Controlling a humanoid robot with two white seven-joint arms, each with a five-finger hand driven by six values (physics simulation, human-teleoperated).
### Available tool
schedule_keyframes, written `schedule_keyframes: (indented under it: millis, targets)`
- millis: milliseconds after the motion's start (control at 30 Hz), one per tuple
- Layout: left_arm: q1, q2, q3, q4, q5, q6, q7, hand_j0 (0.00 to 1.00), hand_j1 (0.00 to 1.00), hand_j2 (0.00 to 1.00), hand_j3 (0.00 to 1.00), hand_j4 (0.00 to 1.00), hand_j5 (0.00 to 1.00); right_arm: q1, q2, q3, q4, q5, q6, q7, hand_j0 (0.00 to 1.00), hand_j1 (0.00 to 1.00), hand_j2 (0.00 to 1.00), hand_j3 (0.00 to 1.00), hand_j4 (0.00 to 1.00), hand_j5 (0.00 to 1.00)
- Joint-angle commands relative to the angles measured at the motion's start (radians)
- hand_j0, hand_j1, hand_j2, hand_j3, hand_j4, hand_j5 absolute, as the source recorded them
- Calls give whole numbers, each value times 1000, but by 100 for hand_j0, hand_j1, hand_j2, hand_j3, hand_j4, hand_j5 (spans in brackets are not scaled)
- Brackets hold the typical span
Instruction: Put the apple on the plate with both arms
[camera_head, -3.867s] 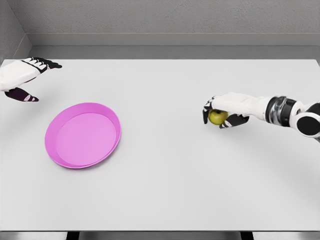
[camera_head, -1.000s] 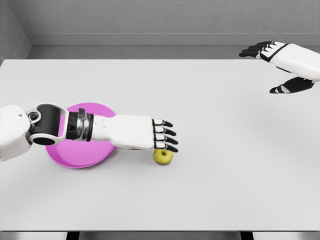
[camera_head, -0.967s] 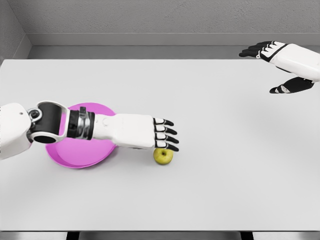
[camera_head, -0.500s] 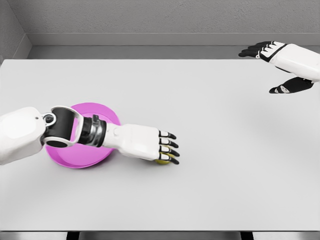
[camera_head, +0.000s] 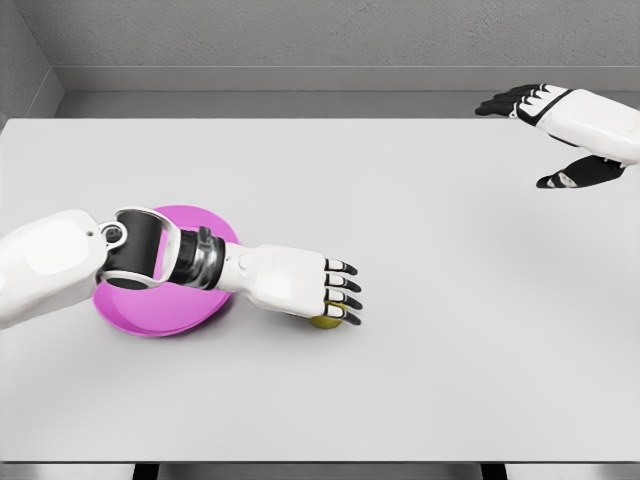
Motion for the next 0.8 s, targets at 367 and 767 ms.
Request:
schedule_keyframes:
  millis: [367,767]
  targets:
    - [0,-13,-17,-1,1,1,-1,73,73,73,73,73,73,8,32,-1,-6,-6,1,-1,100,100,100,100,100,100]
    - [2,-13,-24,-3,-1,1,-68,68,68,68,68,68,68,5,35,-2,-6,-6,1,-1,100,100,100,100,100,100]
